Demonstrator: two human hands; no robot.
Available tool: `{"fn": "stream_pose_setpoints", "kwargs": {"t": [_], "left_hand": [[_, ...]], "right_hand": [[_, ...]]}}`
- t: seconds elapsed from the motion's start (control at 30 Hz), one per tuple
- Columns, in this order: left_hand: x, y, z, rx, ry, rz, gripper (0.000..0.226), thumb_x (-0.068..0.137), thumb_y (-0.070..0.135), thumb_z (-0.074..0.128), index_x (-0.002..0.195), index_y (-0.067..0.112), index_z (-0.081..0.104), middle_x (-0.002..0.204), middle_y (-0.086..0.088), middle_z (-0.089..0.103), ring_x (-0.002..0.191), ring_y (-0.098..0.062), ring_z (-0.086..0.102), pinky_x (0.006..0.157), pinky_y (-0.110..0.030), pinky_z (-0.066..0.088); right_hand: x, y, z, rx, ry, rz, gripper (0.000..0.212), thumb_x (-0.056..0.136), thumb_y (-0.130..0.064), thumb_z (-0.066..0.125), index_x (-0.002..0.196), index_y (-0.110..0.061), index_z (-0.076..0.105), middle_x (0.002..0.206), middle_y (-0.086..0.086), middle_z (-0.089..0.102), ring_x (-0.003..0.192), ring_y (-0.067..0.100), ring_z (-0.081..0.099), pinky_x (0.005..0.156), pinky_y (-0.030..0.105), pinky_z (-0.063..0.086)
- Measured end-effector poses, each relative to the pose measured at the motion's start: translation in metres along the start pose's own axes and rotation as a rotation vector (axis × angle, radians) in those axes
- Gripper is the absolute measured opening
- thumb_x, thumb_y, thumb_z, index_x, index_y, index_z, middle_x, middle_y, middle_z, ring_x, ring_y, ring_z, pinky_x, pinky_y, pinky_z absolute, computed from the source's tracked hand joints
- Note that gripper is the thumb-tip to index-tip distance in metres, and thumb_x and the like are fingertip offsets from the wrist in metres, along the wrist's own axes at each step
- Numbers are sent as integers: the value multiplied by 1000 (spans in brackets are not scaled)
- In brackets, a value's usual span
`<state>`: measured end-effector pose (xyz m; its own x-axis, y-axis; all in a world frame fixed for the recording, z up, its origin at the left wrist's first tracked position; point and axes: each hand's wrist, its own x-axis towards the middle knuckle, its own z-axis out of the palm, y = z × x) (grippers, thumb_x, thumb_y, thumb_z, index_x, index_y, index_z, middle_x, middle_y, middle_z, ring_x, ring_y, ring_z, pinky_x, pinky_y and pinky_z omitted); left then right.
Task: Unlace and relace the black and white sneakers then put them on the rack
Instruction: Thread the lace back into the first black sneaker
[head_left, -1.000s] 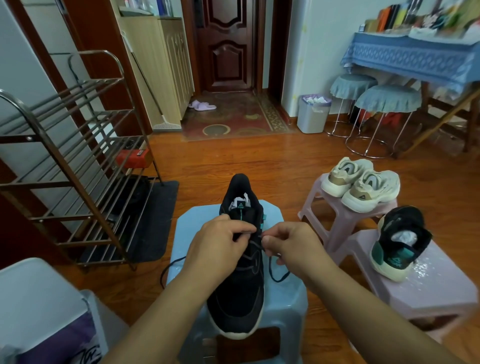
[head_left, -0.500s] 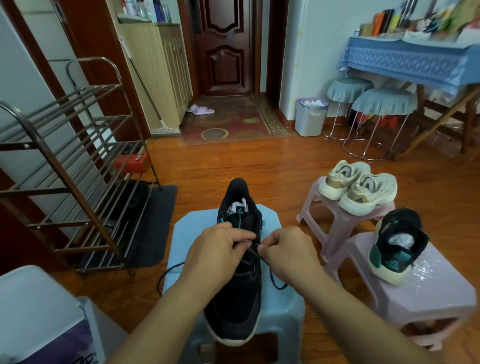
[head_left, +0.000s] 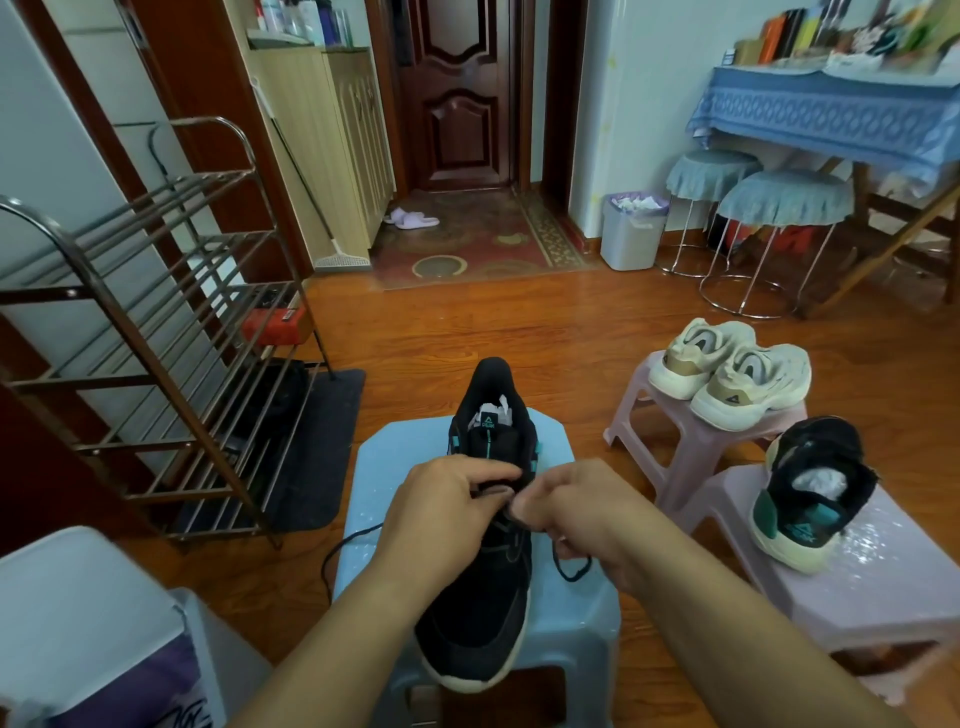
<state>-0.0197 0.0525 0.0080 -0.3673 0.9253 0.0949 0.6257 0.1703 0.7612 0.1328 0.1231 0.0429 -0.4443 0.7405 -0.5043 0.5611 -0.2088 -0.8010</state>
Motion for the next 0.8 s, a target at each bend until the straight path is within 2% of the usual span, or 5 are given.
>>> {"fn": "stream_pose_setpoints", "kwargs": {"t": [0.1,0.2,0.33,0.47,0.8], "left_hand": [[2,-1,-4,-94,-25,-87,24,92,20,75,103,41,78,84,22,71,85,1,69,80,-18,53],[1,1,-4,-64,-53,-92,22,93,22,72,100,43,78,86,20,73,83,1,69,80,-24,57],[3,3,-5,-14,-74,-113,21,95,26,70,104,44,77,94,19,74,86,1,69,84,-31,60],[3,6,-6,23,-84,-114,22,95,29,69,108,45,76,107,17,74,94,0,68,89,-31,59],[0,3,-5,20,-63,-80,21,93,29,71,108,44,76,103,18,75,91,3,68,86,-30,59]], "right_hand": [[0,9,-13,-139,75,-44,10,92,-17,70,84,-18,77,91,10,73,76,16,61,65,29,55],[7,10,-21,-128,195,-127,11,90,-17,74,81,-23,77,85,7,75,74,19,66,70,32,59],[12,13,-12,-130,186,-181,9,85,-16,79,79,-23,75,74,4,74,66,15,68,73,41,63],[13,14,-5,-167,210,-197,12,84,-21,80,73,-25,76,69,-1,72,64,14,67,68,34,60],[14,11,0,-185,267,-163,12,85,-27,78,73,-24,76,78,-1,71,73,16,66,64,30,56]]}}
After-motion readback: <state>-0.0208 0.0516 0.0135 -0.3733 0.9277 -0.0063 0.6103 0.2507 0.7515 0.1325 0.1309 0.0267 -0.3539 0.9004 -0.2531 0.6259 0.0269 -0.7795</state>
